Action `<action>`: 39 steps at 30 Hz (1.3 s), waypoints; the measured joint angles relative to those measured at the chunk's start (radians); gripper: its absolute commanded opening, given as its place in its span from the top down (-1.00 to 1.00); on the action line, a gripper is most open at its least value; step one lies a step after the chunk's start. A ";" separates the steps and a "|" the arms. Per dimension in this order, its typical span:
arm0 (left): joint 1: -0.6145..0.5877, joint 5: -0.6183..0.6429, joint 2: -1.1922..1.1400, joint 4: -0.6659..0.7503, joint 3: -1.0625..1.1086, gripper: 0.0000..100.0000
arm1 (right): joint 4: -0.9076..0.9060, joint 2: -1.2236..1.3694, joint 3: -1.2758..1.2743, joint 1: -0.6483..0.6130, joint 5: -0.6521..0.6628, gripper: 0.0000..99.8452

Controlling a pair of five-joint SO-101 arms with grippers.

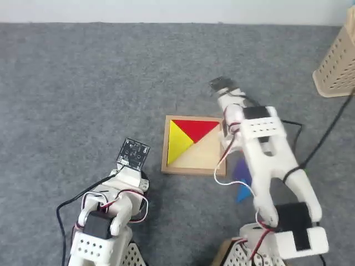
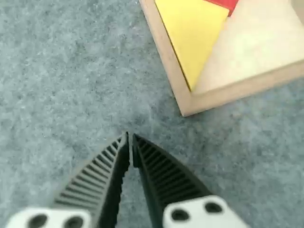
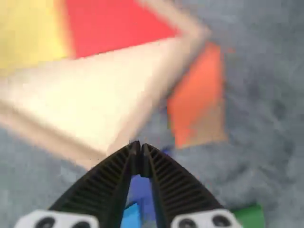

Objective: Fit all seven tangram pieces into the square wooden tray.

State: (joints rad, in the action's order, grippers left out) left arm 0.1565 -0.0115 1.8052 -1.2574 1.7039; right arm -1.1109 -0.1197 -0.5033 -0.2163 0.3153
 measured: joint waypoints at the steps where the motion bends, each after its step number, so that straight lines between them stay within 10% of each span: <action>1: 0.000 0.000 0.000 0.000 0.000 0.98 | 0.014 0.005 0.000 0.000 -0.005 0.67; 39: 0.000 0.000 0.000 0.000 0.000 0.98 | -0.028 0.430 0.339 0.199 -0.175 0.60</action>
State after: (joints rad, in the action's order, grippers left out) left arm 0.1565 -0.0115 1.8052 -1.2574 1.7039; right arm -1.1385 0.3099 -0.1642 -0.0169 0.1404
